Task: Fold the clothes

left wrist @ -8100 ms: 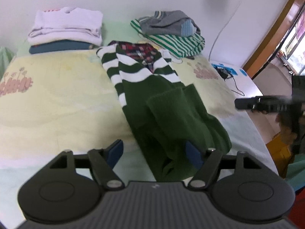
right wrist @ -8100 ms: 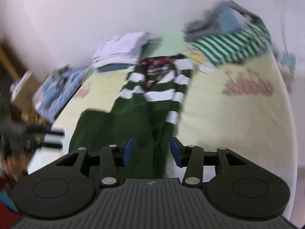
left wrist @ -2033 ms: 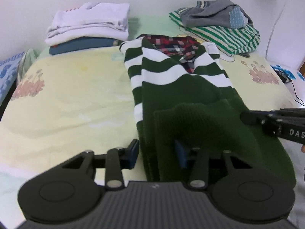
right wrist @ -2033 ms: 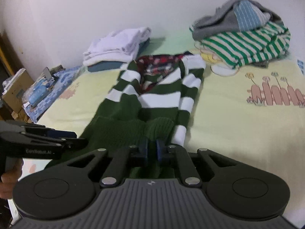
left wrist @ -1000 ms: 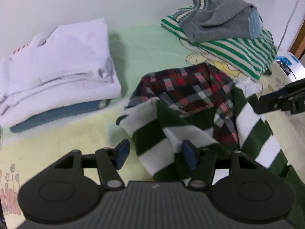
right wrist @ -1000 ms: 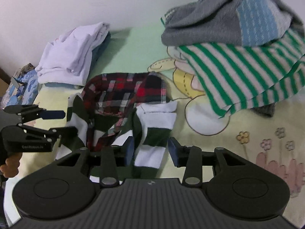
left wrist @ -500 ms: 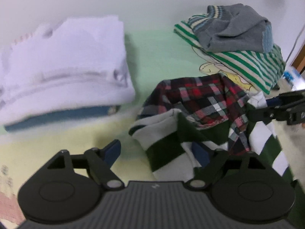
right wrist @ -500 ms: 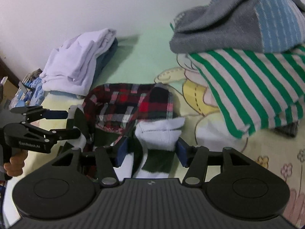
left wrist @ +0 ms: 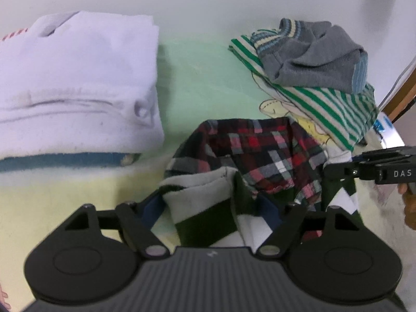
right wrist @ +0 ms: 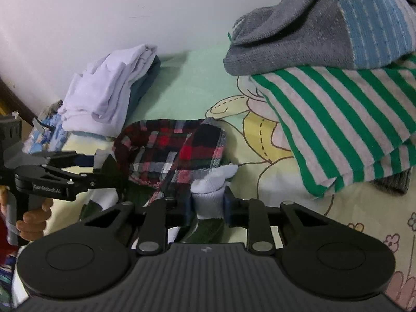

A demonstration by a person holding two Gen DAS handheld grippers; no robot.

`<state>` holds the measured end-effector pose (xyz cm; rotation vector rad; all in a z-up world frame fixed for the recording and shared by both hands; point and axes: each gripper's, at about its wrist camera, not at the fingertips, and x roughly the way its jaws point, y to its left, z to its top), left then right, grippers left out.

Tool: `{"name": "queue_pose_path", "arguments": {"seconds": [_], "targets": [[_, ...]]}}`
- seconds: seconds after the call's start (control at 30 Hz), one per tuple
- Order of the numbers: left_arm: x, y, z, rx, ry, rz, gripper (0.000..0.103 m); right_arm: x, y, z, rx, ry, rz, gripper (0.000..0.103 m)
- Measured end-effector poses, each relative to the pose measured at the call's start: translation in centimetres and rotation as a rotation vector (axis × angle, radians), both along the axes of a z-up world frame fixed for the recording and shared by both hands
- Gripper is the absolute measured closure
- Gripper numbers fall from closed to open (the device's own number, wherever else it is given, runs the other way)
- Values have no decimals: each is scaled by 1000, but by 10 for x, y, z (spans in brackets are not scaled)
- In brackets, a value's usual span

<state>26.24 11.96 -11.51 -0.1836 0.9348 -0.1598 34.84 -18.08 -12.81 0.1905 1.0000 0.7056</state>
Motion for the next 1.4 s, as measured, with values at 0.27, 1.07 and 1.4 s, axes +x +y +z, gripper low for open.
{"name": "queue_pose_path", "arguments": {"seconds": [0.27, 1.07, 1.4], "targets": [[-3, -10, 7, 56, -13, -7, 56, -4, 15, 3, -58, -67, 24, 78], [-91, -32, 94, 171, -223, -25, 81, -52, -16, 82, 85, -196, 85, 89], [-183, -41, 123, 184, -285, -44, 81, -131, -43, 123, 123, -217, 165, 89]]}}
